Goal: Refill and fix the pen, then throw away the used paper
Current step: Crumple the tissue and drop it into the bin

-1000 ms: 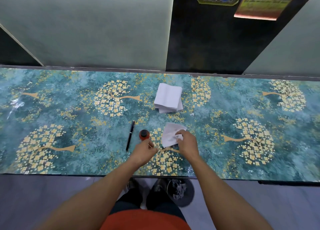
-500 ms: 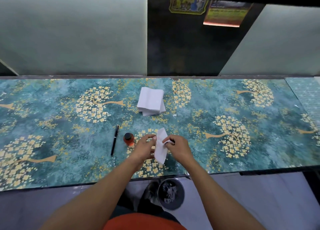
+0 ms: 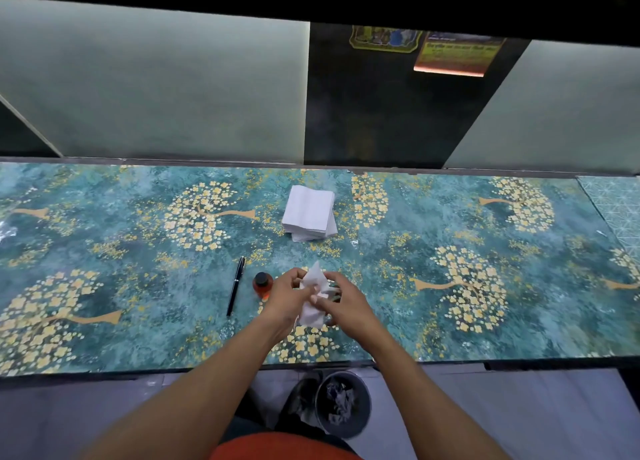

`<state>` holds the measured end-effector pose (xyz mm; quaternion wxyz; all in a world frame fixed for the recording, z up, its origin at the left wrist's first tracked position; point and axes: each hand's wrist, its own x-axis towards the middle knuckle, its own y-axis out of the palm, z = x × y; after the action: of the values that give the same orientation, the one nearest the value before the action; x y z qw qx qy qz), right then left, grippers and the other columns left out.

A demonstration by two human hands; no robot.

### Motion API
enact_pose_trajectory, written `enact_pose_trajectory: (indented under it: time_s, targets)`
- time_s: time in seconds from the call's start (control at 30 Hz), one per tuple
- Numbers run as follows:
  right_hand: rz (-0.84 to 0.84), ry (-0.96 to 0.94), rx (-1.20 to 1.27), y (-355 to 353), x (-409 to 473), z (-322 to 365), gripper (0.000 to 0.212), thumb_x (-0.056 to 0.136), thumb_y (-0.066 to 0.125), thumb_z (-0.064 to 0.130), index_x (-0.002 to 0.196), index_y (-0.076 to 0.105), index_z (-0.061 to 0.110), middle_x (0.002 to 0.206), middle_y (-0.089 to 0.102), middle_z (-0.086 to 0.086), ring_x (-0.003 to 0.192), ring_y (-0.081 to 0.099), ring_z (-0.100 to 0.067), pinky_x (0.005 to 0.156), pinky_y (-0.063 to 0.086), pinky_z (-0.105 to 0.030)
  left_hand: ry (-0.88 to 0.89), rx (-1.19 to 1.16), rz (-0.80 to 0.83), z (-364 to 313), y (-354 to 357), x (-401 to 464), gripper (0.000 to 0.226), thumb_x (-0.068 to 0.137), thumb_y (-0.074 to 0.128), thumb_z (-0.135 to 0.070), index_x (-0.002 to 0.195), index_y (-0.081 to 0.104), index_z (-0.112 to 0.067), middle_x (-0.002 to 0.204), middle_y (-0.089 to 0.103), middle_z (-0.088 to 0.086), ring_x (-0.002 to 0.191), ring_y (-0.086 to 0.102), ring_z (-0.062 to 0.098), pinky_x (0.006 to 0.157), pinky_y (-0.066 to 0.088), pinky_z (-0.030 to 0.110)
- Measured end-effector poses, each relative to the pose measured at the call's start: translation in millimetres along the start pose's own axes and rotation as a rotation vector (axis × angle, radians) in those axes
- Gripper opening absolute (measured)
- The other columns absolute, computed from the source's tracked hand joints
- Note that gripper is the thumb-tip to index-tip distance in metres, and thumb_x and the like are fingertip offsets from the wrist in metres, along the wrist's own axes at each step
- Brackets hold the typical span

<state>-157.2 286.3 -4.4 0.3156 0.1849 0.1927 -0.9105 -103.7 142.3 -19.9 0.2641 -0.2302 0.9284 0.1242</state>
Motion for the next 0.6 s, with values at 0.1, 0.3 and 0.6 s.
enact_pose_trajectory:
  time_s: [0.1, 0.3, 0.6]
  targets:
    - [-0.056, -0.05, 0.015, -0.1, 0.0, 2.2, 0.033, 0.095, 0.071, 0.012, 0.127, 0.063, 0.019, 0.116, 0.069, -0.003, 0.102, 0.068, -0.024, 0.087, 0.06, -0.043, 0.022, -0.09, 0.052, -3.9, 3.9, -6.8, 0.015, 0.086, 0.067, 0.012, 0.09, 0.063, -0.003, 0.084, 0.07, 0.017, 0.078, 0.068, 0.028, 0.067, 0.058, 0.035]
    - [-0.17, -0.057, 0.096, -9.7, -0.4, 4.1, 0.024, 0.088, 0.067, -0.001, 0.074, 0.07, 0.018, 0.08, 0.071, 0.008, 0.078, 0.065, -0.006, 0.066, 0.048, -0.02, -0.143, -0.382, 0.161, -6.9, -2.9, -24.3, 0.016, 0.092, 0.054, 0.002, 0.102, 0.062, -0.007, 0.097, 0.069, 0.017, 0.077, 0.072, 0.029, 0.067, 0.059, 0.038]
    - [-0.161, -0.118, 0.081, -1.8, -10.1, 5.9, 0.019, 0.081, 0.061, 0.012, 0.067, 0.074, 0.015, 0.075, 0.073, -0.005, 0.07, 0.062, -0.013, 0.067, 0.047, -0.03, -0.137, -0.247, 0.081, -2.9, -4.5, -35.1, 0.013, 0.092, 0.068, 0.002, 0.098, 0.057, -0.004, 0.089, 0.072, 0.018, 0.075, 0.071, 0.028, 0.069, 0.062, 0.039]
